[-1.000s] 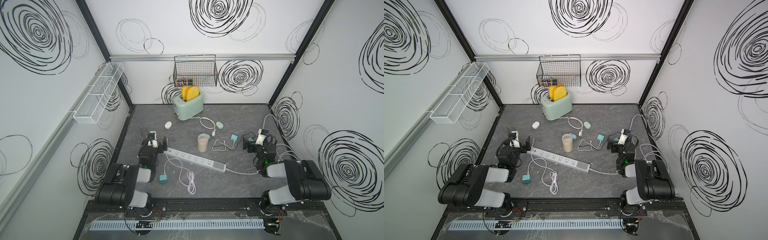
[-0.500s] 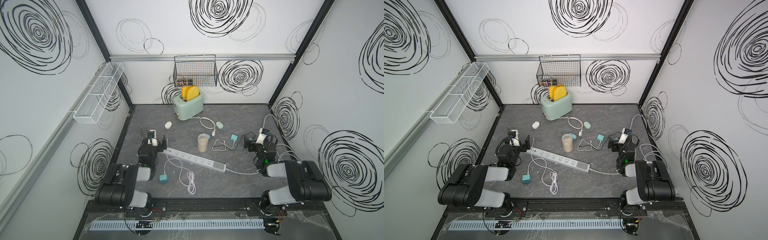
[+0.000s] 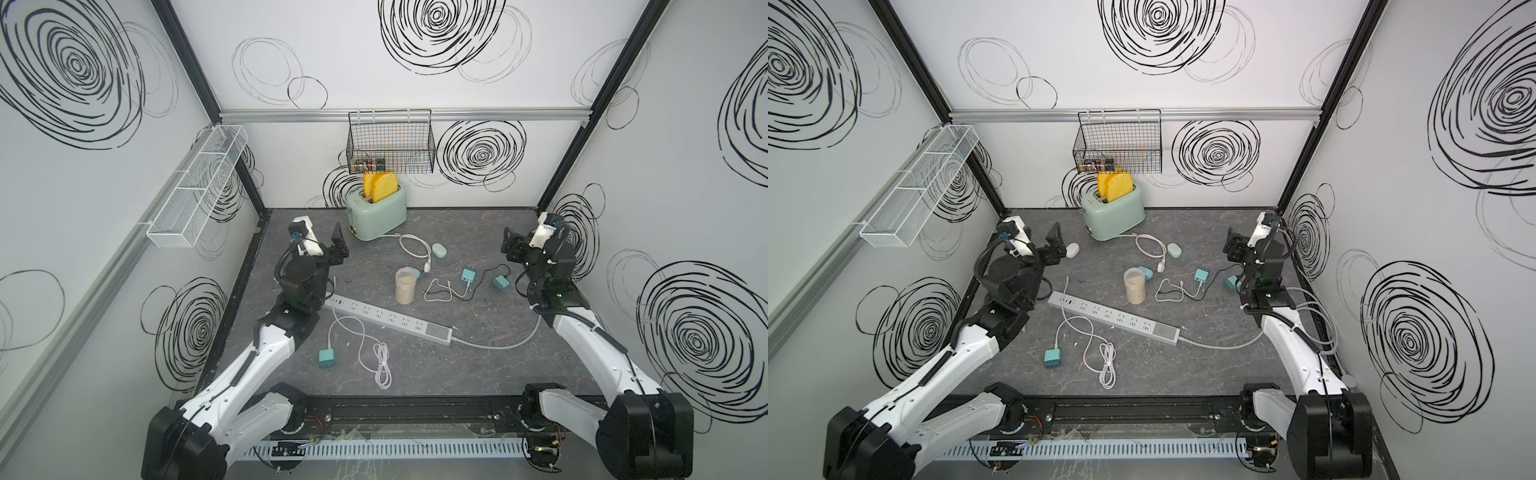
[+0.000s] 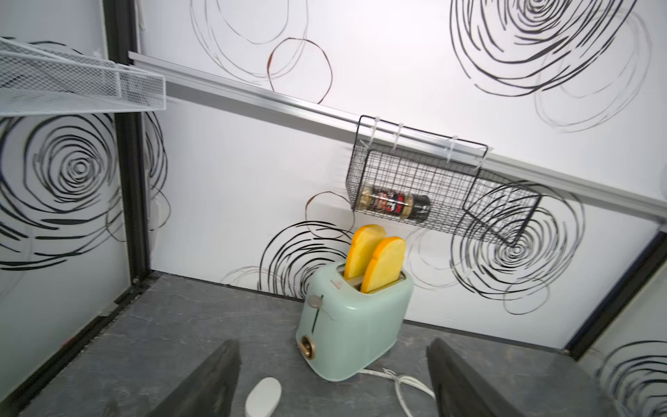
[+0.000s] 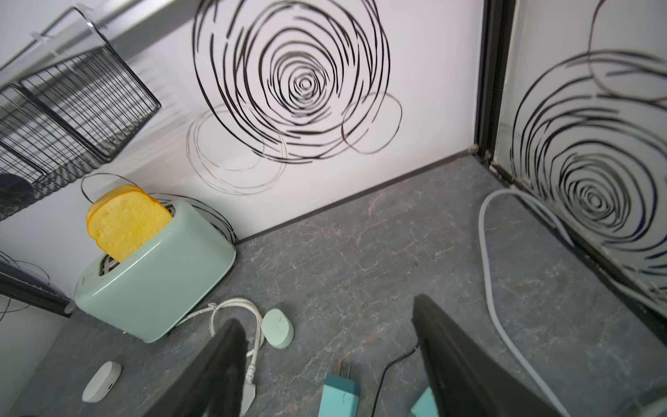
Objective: Charge the bluetooth headset
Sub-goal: Pick up the plug from the center of the board.
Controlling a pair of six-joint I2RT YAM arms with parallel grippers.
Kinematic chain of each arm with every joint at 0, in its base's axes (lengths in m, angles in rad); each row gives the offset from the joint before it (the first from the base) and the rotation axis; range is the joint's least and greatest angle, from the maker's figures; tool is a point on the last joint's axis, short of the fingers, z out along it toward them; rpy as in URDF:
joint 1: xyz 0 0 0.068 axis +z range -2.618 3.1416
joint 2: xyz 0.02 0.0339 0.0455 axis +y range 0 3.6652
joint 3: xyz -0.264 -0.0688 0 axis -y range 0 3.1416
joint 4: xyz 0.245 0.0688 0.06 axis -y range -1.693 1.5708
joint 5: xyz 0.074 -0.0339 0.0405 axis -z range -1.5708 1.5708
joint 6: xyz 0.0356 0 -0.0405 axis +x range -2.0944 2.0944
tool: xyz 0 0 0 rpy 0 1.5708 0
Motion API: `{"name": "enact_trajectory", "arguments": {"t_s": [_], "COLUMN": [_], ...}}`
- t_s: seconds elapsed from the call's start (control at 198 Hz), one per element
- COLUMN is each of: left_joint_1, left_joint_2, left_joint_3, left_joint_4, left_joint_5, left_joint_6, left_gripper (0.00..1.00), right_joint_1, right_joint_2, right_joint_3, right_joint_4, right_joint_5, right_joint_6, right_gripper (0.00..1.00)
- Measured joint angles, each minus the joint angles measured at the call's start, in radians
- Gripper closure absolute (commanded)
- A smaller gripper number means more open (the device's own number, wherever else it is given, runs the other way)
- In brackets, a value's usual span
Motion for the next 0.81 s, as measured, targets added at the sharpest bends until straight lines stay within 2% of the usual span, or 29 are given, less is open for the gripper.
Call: {"name": "enact_trajectory", "arguments": {"t_s": [0.091,0.197,0.388,0.549,0.806], "left_joint_1": [-0.025,-0.032,-0.042,-0.057,-0.111], "left_joint_2": [0.003,0.018,0.041,0.042,0.096], "left_joint_3": [0.105,0.184,0.183,0.173,0.177], "left_joint_4": [-0.154,-0.333,-0.562,-0.645,-0.671], "left_joint_5": [0.049,0.142,0.316,0.423,0.556], "left_joint_6": [-0.051,-0.076,-0.068,-0.031,0.029], "left_gripper": [0.13,0.13,0.13,0.14,0.15], "right_joint_1": [-0.041,-0.095,-0.174,-0.193,-0.114], "right_joint_2": [0.069,0.162,0.341,0.481,0.593], "right_joint_3": [0.029,0.04,0.115,0.214,0.266], "right_joint_4": [-0.1,-0.201,-0.354,-0.422,-0.489], "right_joint_5": [-0.037,-0.08,-0.156,-0.208,-0.173], "right_joint_6": [0.032,0.056,0.08,0.092,0.101], "right_gripper": [0.39,0.42,0.38,0.36,0.27]}}
